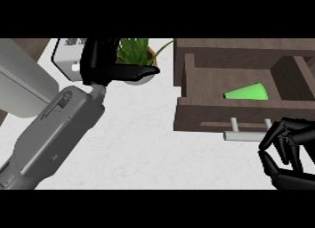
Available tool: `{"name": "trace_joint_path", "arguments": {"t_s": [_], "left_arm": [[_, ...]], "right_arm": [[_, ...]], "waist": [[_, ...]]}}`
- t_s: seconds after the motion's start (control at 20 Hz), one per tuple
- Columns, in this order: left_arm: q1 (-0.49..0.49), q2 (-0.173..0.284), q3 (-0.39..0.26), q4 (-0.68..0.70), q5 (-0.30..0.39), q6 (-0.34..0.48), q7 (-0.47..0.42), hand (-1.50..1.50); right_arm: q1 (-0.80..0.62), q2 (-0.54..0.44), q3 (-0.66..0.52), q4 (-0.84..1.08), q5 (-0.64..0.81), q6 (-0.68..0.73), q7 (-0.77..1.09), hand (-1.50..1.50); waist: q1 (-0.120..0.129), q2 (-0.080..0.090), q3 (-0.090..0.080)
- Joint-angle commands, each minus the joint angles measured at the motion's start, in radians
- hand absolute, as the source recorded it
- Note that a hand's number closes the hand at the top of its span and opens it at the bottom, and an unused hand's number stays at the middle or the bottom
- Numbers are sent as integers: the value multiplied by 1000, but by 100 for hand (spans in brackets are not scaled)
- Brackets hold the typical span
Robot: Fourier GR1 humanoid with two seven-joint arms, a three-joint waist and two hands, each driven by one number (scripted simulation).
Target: Pick up the cup, place it into the drawer and close the drawer
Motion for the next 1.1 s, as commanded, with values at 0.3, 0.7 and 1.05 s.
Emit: {"name": "trace_joint_path", "arguments": {"t_s": [0.3,0.7,1.05], "left_arm": [[414,163,48,-357,22,-97,-9,-150],[489,246,141,-380,55,-207,8,-150],[580,237,234,-336,23,-306,-19,-150]], "right_arm": [[-34,-25,117,104,320,-27,-92,150],[-129,-61,288,362,710,-142,-247,150],[-253,22,293,642,804,-218,-298,-150]], "waist": [[2,5,0],[-7,12,1],[-26,13,0]]}}
